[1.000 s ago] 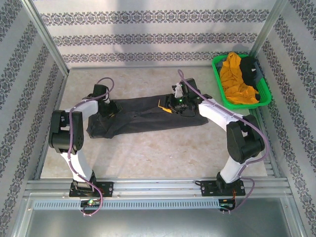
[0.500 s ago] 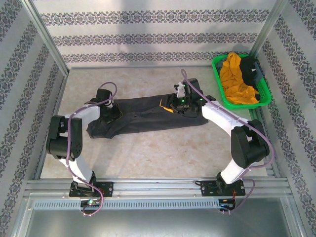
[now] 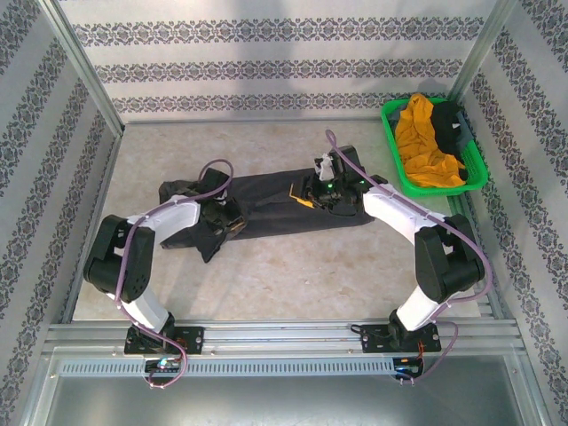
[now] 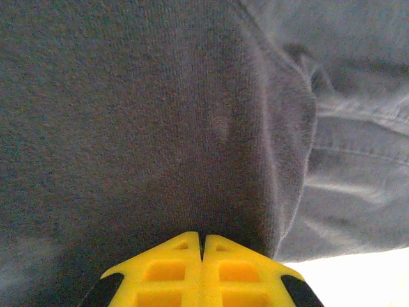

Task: Fold and stack the t-shirts

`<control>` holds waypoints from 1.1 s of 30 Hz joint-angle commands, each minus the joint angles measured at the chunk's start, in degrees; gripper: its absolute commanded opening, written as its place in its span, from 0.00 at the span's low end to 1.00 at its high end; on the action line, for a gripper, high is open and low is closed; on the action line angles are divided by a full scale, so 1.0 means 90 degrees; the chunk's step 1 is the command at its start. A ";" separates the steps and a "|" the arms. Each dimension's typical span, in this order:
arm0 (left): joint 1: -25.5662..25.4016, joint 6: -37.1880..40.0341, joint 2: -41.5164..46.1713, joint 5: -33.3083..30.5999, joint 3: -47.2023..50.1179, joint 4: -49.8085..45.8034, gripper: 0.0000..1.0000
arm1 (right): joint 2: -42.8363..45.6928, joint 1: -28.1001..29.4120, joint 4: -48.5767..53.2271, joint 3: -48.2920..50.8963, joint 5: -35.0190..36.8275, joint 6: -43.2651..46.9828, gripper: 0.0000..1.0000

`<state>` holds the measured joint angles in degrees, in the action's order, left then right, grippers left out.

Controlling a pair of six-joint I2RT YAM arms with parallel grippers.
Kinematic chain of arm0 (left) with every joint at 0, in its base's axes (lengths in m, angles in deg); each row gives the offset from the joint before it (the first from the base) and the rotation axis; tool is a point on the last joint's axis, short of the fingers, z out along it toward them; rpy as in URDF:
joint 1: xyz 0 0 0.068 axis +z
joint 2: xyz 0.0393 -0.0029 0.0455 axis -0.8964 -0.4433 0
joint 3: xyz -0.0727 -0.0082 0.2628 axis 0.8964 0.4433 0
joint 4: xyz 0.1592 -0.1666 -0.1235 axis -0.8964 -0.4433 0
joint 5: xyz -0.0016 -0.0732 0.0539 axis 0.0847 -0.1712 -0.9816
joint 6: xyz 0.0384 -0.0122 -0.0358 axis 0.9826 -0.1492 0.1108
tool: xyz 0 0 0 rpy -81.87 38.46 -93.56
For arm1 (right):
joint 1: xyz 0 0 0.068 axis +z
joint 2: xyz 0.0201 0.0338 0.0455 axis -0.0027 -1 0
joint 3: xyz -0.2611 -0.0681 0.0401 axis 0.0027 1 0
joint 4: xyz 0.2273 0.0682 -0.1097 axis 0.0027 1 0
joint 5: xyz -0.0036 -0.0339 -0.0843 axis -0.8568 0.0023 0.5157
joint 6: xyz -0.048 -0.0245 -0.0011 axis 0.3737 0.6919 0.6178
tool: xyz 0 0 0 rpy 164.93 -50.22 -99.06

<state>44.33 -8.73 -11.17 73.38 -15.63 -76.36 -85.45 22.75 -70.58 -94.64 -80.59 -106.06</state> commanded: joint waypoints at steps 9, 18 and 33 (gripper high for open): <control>-0.0537 -0.0224 -0.0431 -0.0590 -0.0793 -0.1310 0.51 | 0.0163 -0.0093 0.0008 0.0286 -0.0068 -0.0008 0.40; 0.0125 -0.0156 0.0377 -0.1601 -0.0612 -0.2035 0.42 | -0.0052 -0.0087 -0.0001 0.0277 -0.0138 -0.0069 0.36; 0.2260 0.0937 0.0822 -0.0559 0.0700 -0.0990 0.48 | -0.0398 0.0009 0.0010 0.0096 -0.0350 -0.0096 0.30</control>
<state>63.17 -4.76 -4.20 66.71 -10.21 -88.73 -88.05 22.44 -70.58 -92.78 -81.84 -106.51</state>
